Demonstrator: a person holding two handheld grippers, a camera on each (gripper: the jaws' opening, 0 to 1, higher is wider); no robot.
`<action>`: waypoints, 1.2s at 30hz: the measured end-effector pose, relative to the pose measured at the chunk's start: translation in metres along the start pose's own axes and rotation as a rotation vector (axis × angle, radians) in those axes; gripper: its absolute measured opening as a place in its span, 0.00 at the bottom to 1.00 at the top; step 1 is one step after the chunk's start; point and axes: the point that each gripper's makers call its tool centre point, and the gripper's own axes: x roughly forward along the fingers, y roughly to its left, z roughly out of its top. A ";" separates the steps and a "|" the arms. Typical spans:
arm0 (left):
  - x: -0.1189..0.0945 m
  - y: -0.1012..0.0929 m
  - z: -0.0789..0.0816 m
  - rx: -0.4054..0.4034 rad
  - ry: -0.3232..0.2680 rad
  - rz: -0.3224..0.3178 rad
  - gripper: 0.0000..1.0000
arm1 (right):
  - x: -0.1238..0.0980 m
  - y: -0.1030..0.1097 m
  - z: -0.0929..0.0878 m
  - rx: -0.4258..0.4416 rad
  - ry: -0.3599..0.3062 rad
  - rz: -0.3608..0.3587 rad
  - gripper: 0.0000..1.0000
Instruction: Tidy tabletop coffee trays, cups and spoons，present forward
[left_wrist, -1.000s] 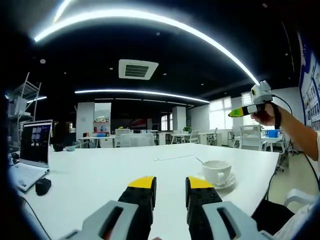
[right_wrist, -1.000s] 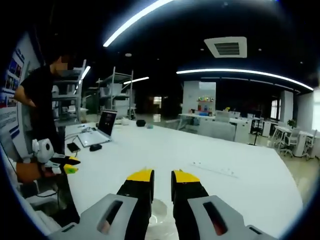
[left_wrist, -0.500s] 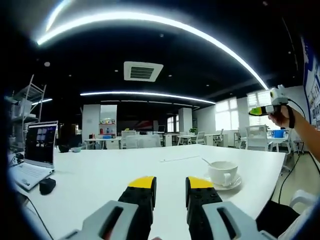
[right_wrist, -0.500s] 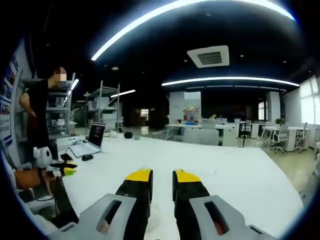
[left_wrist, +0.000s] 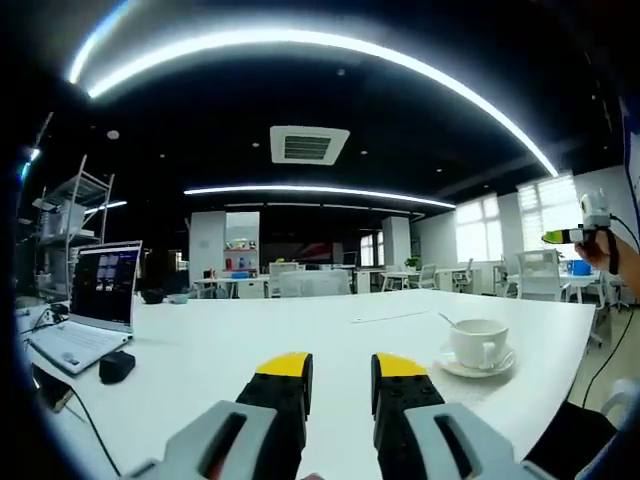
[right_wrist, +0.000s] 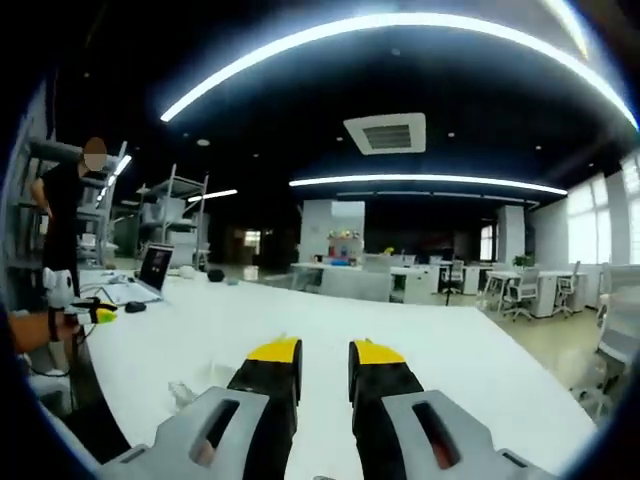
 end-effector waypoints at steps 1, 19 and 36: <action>0.000 0.003 -0.001 0.000 -0.001 0.009 0.25 | -0.002 -0.004 -0.006 -0.002 0.005 -0.011 0.20; -0.003 0.018 -0.016 -0.014 0.010 0.081 0.25 | -0.042 -0.051 -0.075 0.125 0.037 -0.140 0.24; -0.010 0.017 -0.025 -0.042 0.037 0.087 0.25 | -0.040 -0.045 -0.087 0.137 0.056 -0.131 0.25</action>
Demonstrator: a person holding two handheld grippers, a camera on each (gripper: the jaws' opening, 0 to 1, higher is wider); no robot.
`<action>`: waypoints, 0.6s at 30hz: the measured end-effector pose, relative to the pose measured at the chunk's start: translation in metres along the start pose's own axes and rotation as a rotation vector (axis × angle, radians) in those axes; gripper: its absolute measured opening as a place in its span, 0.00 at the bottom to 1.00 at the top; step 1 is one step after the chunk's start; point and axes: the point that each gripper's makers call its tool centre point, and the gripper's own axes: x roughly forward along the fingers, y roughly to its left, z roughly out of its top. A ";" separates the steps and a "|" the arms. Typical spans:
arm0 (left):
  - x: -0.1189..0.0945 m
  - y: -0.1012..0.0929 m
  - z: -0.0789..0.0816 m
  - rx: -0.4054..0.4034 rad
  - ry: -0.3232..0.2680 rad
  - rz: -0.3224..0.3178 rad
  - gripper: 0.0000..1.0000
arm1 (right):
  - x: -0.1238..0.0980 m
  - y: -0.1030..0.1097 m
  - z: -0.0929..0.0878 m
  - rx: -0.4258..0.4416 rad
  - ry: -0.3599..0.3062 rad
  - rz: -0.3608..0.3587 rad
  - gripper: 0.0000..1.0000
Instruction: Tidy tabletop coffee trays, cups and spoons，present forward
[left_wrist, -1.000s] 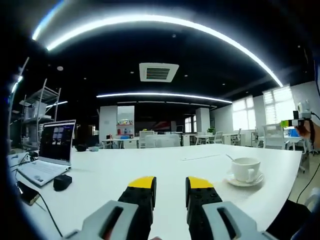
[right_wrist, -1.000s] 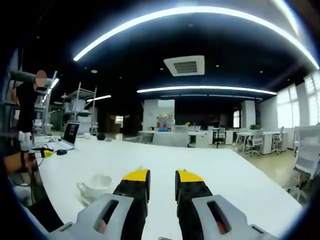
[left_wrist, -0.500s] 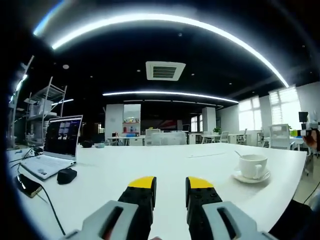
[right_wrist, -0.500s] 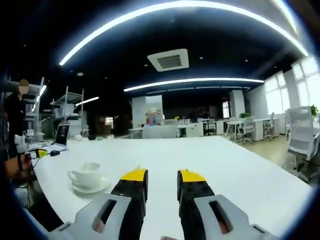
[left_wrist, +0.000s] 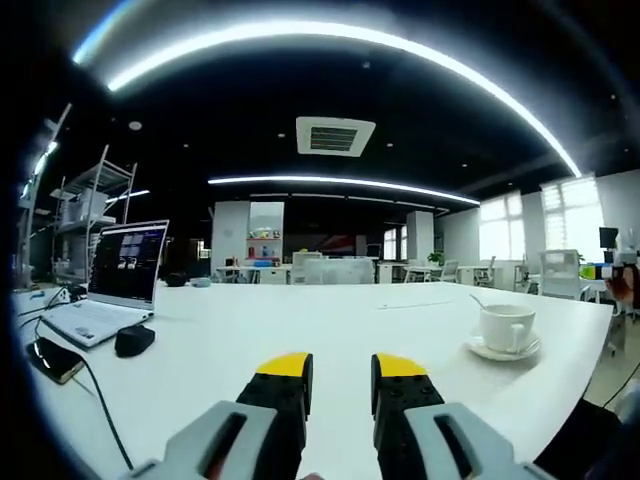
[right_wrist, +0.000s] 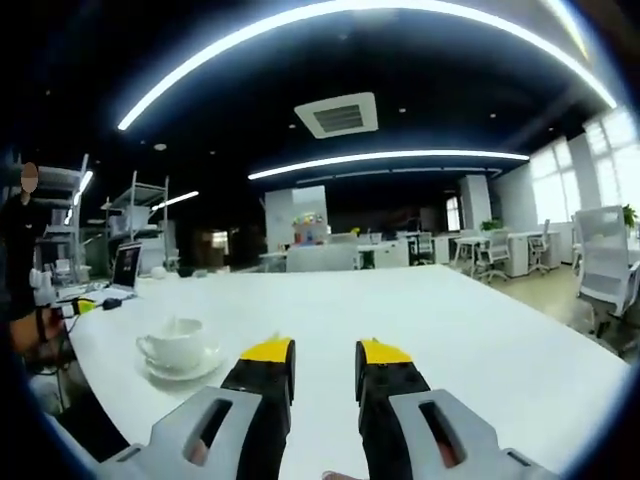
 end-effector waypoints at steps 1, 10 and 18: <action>0.000 0.000 0.000 0.000 0.001 0.000 0.25 | 0.000 -0.001 0.000 -0.001 0.000 -0.002 0.25; 0.000 -0.001 0.001 -0.020 0.013 -0.016 0.25 | 0.002 0.000 -0.001 0.007 0.004 0.004 0.25; 0.011 -0.007 0.009 -0.064 0.043 -0.081 0.25 | 0.013 0.017 0.006 0.035 0.051 0.080 0.26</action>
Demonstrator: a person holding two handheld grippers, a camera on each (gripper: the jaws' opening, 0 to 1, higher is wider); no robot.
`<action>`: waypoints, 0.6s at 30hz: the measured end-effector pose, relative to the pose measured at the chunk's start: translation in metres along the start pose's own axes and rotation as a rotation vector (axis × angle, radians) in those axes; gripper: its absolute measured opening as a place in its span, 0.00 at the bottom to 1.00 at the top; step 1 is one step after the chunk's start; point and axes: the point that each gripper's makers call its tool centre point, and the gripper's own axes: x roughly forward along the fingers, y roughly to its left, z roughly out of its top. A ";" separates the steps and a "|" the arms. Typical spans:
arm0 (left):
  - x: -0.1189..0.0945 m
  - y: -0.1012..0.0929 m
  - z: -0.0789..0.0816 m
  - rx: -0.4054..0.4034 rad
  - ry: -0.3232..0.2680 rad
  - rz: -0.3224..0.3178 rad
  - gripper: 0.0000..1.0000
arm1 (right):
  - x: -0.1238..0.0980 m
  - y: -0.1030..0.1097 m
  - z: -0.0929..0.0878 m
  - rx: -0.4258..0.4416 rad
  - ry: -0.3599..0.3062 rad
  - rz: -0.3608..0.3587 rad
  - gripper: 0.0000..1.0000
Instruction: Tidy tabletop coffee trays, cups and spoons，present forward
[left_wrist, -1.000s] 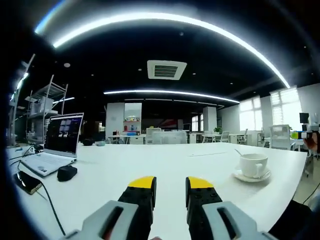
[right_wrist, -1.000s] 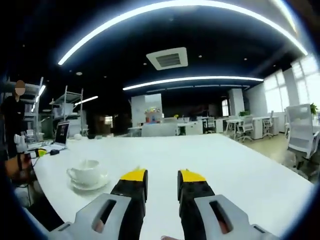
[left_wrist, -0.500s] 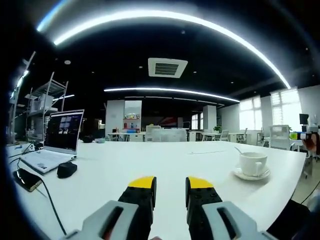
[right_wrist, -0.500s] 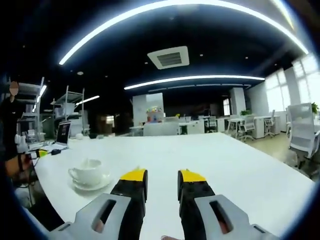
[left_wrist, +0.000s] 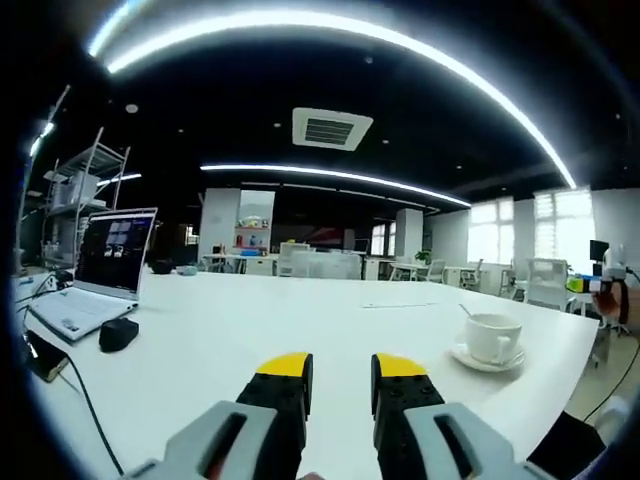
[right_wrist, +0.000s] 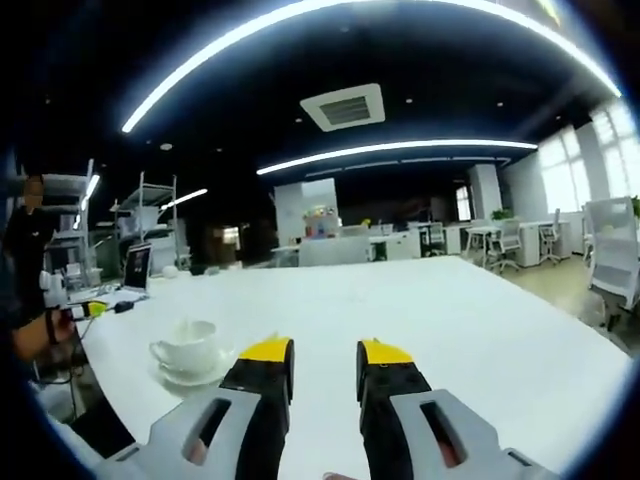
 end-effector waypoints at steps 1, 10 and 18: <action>0.003 -0.002 0.000 -0.014 0.013 -0.019 0.25 | 0.003 0.003 0.001 0.000 0.009 0.010 0.26; 0.028 -0.020 -0.008 -0.152 0.153 -0.171 0.25 | 0.030 0.031 0.001 0.062 0.109 0.131 0.26; 0.040 -0.031 -0.011 -0.228 0.198 -0.220 0.25 | 0.045 0.051 0.002 0.070 0.162 0.191 0.25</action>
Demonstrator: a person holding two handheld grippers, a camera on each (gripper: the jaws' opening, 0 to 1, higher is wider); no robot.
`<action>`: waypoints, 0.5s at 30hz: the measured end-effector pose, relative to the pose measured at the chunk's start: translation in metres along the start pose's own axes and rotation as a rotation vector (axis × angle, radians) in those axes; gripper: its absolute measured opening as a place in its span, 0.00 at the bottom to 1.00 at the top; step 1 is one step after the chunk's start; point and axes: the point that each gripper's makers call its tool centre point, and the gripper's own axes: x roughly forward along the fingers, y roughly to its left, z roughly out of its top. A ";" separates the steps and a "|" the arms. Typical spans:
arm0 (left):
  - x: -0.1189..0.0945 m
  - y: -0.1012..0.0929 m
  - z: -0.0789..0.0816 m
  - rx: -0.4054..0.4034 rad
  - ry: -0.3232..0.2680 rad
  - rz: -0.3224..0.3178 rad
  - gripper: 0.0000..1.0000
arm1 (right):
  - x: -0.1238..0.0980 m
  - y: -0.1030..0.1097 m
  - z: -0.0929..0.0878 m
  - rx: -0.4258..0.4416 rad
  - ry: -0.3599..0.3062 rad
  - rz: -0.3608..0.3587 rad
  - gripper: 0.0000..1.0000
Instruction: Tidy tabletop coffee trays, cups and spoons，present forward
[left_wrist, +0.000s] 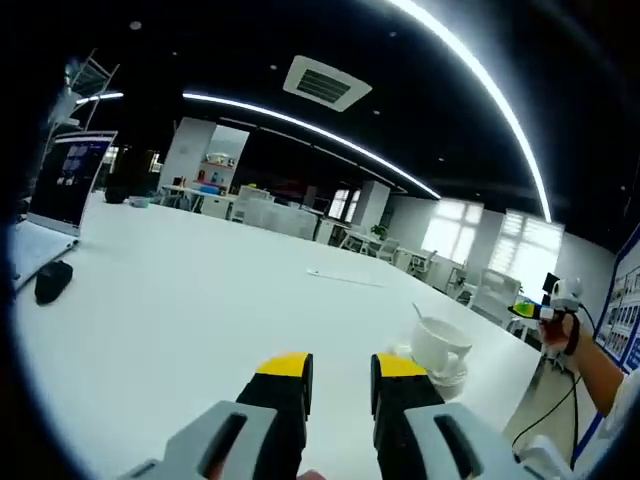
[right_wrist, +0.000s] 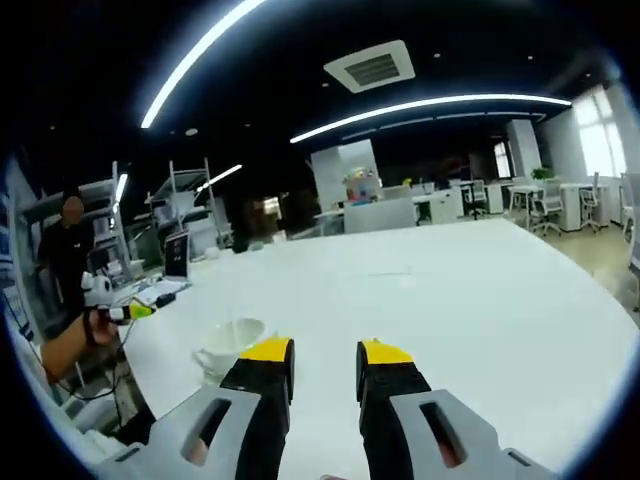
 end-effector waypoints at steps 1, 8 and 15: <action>0.002 -0.002 -0.001 -0.005 0.007 -0.008 0.25 | 0.002 0.002 0.000 0.004 0.010 0.008 0.25; 0.017 -0.016 -0.010 -0.102 0.090 -0.066 0.25 | 0.023 0.020 -0.013 0.091 0.114 0.067 0.25; 0.029 -0.029 -0.018 -0.156 0.146 -0.107 0.25 | 0.038 0.034 -0.022 0.110 0.177 0.109 0.25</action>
